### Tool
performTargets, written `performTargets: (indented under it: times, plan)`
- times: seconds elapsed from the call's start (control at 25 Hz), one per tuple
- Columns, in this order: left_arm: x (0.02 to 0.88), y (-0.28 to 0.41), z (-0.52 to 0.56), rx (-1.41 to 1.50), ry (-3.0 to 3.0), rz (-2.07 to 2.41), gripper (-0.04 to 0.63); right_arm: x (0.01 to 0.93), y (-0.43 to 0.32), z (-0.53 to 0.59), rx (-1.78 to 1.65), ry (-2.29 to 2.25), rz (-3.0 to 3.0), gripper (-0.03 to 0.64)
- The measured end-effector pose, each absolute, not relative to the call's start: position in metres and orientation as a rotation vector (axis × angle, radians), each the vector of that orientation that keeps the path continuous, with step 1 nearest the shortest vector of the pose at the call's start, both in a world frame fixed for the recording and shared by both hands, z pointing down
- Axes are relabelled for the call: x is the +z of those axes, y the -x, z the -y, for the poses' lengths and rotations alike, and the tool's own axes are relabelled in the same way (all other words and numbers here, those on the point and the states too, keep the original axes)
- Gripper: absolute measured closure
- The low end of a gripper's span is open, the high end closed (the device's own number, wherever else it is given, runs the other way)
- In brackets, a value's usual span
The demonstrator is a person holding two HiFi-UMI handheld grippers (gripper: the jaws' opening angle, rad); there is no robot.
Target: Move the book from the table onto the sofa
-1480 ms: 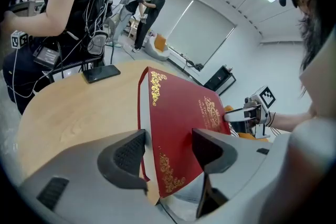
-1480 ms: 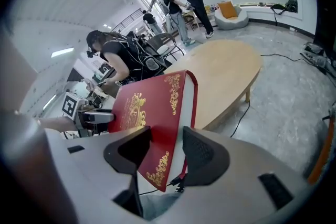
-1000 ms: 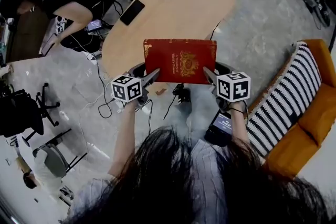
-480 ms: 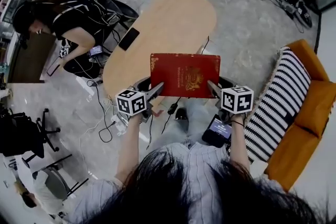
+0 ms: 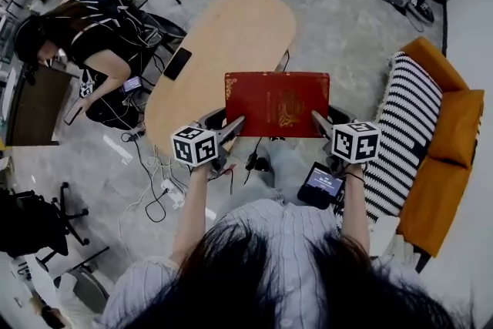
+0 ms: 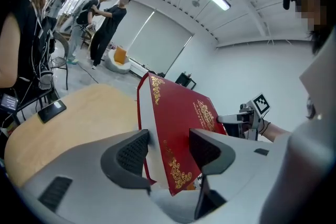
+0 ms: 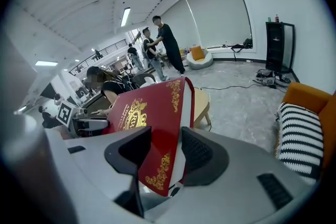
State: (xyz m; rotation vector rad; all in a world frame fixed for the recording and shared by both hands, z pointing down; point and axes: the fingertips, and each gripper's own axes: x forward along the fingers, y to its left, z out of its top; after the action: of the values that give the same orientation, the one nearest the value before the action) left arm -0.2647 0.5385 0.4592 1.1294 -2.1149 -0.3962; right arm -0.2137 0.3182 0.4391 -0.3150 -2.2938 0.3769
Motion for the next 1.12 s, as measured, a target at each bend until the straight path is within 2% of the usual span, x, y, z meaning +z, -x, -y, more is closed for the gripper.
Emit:
performTargets:
  times: [0.56, 1.12]
  plan:
    - [0.46, 0.229, -0.463, -0.269, -1.38, 1.938, 0.342, 0.441, 0.124, -0.262, 0.49, 0.018, 2.313, 0.426]
    - [0.469, 0.205, -0.335, -0.098, -1.558, 1.746, 0.344, 0.46, 0.056, -0.165, 0.652, -0.22, 2.294, 0.428]
